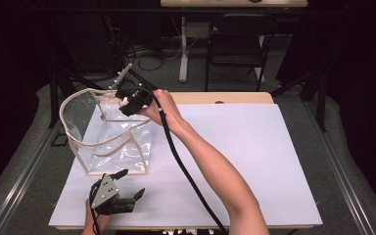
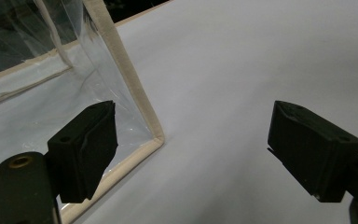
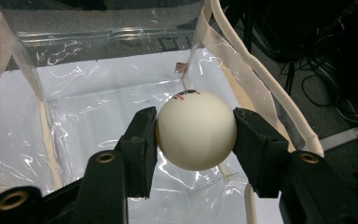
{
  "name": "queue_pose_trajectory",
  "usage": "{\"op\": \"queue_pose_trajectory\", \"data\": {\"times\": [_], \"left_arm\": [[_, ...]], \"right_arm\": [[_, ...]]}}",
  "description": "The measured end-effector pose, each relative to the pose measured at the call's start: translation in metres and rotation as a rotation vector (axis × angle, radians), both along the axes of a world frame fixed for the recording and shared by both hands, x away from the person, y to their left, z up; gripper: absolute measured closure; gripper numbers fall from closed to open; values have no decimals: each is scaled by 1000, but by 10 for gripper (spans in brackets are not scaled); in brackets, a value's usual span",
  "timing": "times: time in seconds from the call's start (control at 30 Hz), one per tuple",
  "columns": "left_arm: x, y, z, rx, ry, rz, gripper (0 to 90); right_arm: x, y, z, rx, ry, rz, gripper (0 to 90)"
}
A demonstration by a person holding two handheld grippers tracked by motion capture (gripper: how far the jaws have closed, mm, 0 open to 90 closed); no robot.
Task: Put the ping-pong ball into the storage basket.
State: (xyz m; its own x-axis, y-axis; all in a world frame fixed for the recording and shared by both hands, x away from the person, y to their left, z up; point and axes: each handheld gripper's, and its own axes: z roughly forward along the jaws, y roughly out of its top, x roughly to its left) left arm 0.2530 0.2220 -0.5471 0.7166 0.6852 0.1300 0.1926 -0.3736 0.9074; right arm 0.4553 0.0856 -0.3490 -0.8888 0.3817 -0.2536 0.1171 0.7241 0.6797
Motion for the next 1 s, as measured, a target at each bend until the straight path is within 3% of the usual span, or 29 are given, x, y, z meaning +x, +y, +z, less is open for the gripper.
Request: {"op": "queue_pose_trajectory", "data": {"times": [1.0], "left_arm": [[1,-2,0,2,0,-7,160]], "right_arm": [[2,8,-7,-45,37,11,511]]}}
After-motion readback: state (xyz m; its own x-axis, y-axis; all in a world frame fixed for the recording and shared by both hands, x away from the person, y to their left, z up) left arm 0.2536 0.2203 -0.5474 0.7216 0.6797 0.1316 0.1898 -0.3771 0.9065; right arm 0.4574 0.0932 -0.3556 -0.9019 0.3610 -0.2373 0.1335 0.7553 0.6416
